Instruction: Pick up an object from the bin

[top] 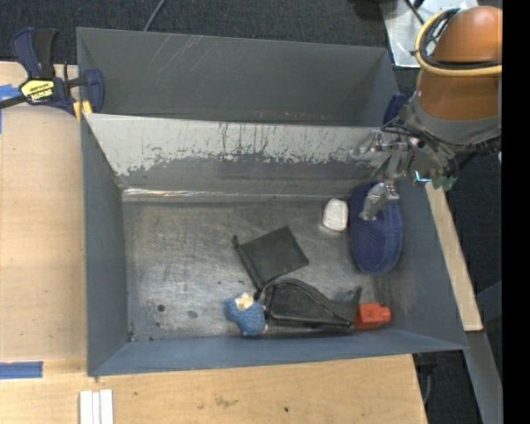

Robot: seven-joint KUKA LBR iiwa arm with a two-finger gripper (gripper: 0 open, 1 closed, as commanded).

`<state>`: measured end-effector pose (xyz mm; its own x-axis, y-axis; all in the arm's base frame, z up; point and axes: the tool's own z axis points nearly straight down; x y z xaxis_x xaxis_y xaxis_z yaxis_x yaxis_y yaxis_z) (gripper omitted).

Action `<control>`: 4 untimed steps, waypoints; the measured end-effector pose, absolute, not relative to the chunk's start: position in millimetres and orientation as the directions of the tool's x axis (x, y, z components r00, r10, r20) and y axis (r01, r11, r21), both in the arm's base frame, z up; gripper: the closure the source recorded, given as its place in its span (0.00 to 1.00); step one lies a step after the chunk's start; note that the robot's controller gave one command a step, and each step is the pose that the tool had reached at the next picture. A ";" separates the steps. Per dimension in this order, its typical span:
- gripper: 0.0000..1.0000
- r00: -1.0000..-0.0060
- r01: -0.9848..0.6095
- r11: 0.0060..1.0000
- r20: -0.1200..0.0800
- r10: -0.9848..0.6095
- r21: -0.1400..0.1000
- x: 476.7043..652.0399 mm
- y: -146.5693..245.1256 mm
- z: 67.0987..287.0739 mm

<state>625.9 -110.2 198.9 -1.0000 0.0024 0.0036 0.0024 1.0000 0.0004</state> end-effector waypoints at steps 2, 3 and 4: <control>0.00 -0.743 -0.669 0.743 -0.004 -0.669 0.002 585.4 -3.9 84.2; 1.00 -0.747 -0.665 0.747 -0.003 -0.665 -0.001 585.8 -9.1 84.7; 1.00 -0.747 -0.665 0.747 -0.003 -0.665 -0.001 585.8 -9.1 84.7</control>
Offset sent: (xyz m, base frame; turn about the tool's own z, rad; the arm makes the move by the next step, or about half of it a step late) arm -0.0407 -0.0064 -0.1125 -0.6295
